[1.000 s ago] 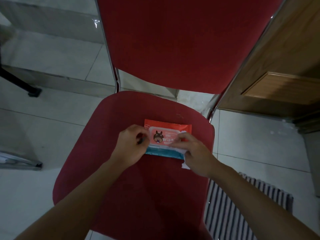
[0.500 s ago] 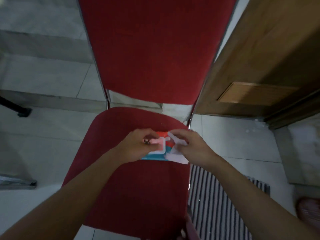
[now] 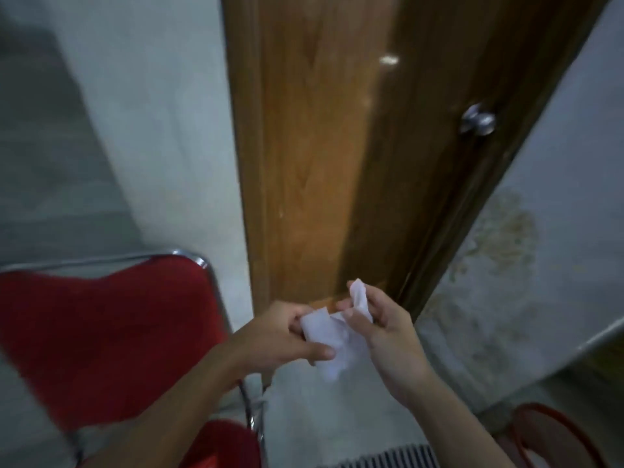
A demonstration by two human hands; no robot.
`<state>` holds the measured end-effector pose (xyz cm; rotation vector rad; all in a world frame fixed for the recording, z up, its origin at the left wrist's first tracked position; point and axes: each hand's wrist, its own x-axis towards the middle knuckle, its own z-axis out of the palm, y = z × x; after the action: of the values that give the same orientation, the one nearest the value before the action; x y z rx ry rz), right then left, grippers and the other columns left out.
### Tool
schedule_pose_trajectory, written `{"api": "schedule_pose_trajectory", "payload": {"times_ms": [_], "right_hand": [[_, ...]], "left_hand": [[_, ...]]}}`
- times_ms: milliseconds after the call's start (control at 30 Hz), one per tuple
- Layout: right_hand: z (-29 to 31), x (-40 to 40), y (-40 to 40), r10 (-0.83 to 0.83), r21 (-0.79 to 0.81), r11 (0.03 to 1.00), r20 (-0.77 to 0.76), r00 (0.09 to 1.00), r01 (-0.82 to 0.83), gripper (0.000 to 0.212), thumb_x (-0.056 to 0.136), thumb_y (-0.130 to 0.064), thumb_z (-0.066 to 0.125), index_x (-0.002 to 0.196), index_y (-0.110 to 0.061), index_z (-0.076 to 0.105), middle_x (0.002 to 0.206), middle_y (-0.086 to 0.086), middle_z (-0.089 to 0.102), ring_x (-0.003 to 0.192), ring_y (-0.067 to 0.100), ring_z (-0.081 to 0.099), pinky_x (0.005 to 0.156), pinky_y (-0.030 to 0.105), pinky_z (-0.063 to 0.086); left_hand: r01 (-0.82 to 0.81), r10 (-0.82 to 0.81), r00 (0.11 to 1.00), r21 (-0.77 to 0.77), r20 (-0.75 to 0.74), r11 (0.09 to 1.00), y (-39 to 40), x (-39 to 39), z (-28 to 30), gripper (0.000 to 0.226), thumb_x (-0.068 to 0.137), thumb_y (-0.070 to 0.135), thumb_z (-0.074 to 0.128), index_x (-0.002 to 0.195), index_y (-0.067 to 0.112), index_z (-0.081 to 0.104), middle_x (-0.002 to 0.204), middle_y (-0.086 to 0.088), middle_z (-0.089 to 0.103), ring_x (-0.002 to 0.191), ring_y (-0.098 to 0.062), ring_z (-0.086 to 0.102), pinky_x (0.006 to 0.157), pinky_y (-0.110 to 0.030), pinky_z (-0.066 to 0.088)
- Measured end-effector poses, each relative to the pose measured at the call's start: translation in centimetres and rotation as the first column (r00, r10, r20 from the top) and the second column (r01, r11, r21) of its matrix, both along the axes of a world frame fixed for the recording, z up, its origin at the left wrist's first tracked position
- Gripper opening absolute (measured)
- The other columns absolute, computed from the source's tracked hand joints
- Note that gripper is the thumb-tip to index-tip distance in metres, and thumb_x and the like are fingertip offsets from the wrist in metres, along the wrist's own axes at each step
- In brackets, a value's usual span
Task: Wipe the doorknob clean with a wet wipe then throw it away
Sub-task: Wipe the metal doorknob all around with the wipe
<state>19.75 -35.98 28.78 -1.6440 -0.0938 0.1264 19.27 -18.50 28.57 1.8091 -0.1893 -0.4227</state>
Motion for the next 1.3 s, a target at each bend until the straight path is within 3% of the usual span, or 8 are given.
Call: {"api": "schedule_pose_trajectory", "payload": {"times_ms": [133,300,467,600,833,1000,1100,1300], "right_hand": [[5.4,4.8,-5.4,-0.093,0.055,0.995,0.082,0.992,0.088,0.024,0.086,-0.018,0.061,0.109,-0.013,0.062,0.091,-0.021,0.071,0.090,0.011,0.067,0.080,0.035,0.057],[10.9,10.8,-11.8,-0.150,0.020,0.989,0.246,0.958,0.150,0.018,0.086,-0.025,0.059,0.102,-0.022,0.065,0.096,0.002,0.071,0.088,0.012,0.068,0.072,0.029,0.058],[14.5,16.3,-18.3,-0.154,-0.133,0.962,0.459,0.875,0.239,0.015,0.085,-0.037,0.055,0.096,-0.037,0.065,0.095,-0.009,0.064,0.093,0.011,0.063,0.074,0.033,0.058],[16.0,19.0,-21.9,-0.242,-0.167,0.899,0.581,0.777,0.405,0.022,0.080,-0.031,0.066,0.101,-0.025,0.068,0.083,-0.004,0.061,0.075,0.011,0.062,0.056,0.027,0.053],[17.5,22.2,-24.8,0.139,-0.323,0.946,0.515,0.846,0.041,0.022,0.078,-0.030,0.068,0.099,-0.023,0.070,0.083,-0.010,0.071,0.073,0.000,0.063,0.058,0.011,0.044],[16.7,27.6,-26.3,-0.082,-0.281,0.916,0.570,0.817,0.288,0.019,0.085,-0.011,0.059,0.098,-0.023,0.067,0.096,-0.007,0.066,0.082,0.003,0.062,0.066,0.012,0.048],[16.8,31.1,-27.0,-0.181,-0.275,0.880,0.560,0.808,0.387,0.027,0.082,-0.012,0.063,0.107,-0.023,0.061,0.094,-0.009,0.063,0.072,0.002,0.057,0.059,0.006,0.045],[17.8,37.5,-28.3,-0.237,-0.149,0.935,0.415,0.878,0.323,0.024,0.082,-0.012,0.064,0.104,-0.019,0.057,0.079,-0.001,0.059,0.068,0.009,0.055,0.052,0.008,0.046]], "left_hand": [[-0.013,0.012,0.997,0.019,0.072,1.000,-5.3,6.3,5.6,0.032,0.070,0.031,0.075,0.098,0.015,0.068,0.094,-0.002,0.075,0.089,-0.016,0.070,0.086,-0.041,0.055],[-0.070,0.070,0.981,-0.007,0.181,0.998,-12.5,13.5,11.5,0.015,0.083,0.019,0.065,0.096,0.012,0.065,0.090,-0.003,0.073,0.081,-0.011,0.070,0.067,-0.024,0.055],[-0.175,0.184,0.947,-0.056,0.262,0.983,-19.8,20.2,14.4,0.003,0.084,0.016,0.063,0.086,0.019,0.063,0.082,-0.002,0.072,0.064,-0.007,0.067,0.056,-0.023,0.052],[-0.293,0.308,0.937,-0.107,0.166,0.950,-23.5,23.1,14.7,0.010,0.084,0.017,0.062,0.094,0.014,0.064,0.080,-0.003,0.071,0.057,-0.006,0.065,0.049,-0.019,0.047],[-0.293,0.296,0.955,-0.204,-0.018,0.934,-27.2,27.4,17.1,0.021,0.088,0.016,0.044,0.077,0.010,0.061,0.070,-0.009,0.061,0.061,-0.017,0.058,0.051,-0.024,0.044],[-0.073,0.074,0.997,-0.333,-0.010,0.940,-28.6,32.1,17.4,0.040,0.093,0.041,0.038,0.089,0.012,0.064,0.078,-0.006,0.067,0.074,-0.019,0.064,0.066,-0.027,0.048],[0.126,-0.094,0.986,-0.247,0.139,0.961,-29.2,34.3,18.0,0.022,0.088,0.020,0.055,0.109,0.015,0.061,0.094,-0.004,0.069,0.091,-0.019,0.065,0.079,-0.029,0.050],[0.203,-0.171,0.956,-0.116,0.239,0.972,-29.1,40.4,18.7,0.067,0.078,-0.010,0.059,0.125,0.034,0.041,0.118,-0.013,0.062,0.106,-0.026,0.063,0.088,-0.043,0.053]]}}
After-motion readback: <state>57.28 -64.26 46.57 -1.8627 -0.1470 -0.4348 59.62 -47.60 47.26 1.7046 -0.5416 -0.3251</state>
